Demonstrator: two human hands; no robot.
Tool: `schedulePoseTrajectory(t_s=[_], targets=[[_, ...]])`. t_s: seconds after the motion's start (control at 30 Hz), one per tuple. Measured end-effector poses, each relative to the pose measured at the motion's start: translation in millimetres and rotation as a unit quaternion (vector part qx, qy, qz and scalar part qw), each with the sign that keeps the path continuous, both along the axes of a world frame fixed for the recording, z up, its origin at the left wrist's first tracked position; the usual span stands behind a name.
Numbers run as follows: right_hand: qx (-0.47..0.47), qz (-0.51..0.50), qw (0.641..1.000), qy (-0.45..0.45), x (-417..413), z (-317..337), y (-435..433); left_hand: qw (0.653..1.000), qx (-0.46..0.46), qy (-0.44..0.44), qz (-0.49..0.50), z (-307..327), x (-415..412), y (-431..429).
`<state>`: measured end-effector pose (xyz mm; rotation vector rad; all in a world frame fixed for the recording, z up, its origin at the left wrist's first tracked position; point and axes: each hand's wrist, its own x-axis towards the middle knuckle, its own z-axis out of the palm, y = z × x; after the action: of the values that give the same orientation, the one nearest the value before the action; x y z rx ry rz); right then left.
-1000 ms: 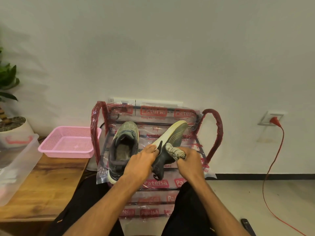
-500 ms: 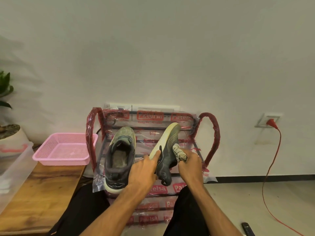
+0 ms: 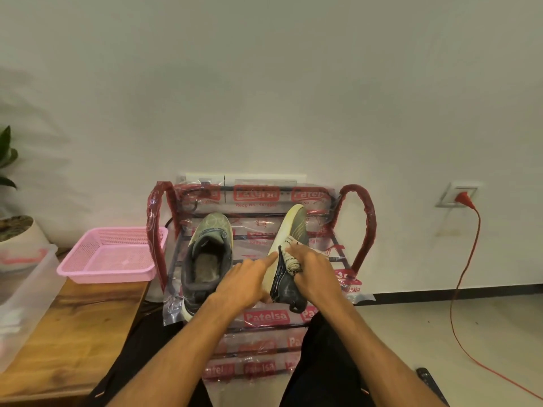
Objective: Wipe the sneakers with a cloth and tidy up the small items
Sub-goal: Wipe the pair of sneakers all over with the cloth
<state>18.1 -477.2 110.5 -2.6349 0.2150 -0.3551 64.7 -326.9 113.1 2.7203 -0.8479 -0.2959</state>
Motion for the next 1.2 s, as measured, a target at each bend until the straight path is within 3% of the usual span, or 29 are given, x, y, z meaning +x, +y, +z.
schedulePoseTrajectory(t_s=[0.13, 0.23, 0.5, 1.2], targets=[[-0.089, 0.060, 0.994, -0.019, -22, -13, 13, 1.000, -0.018, -0.005, -0.008, -1, -3, 0], [-0.123, 0.038, 0.991, -0.037, -14, -12, 3, 1.000, -0.008, -0.016, -0.011, 0, -5, -1], [-0.157, 0.063, 0.985, -0.027, -26, -13, 21, 0.998, 0.033, -0.043, -0.022, -6, -8, -4], [-0.186, -0.015, 0.982, -0.010, -20, -30, 37, 0.983, 0.074, -0.153, -0.071, -11, -2, -3]])
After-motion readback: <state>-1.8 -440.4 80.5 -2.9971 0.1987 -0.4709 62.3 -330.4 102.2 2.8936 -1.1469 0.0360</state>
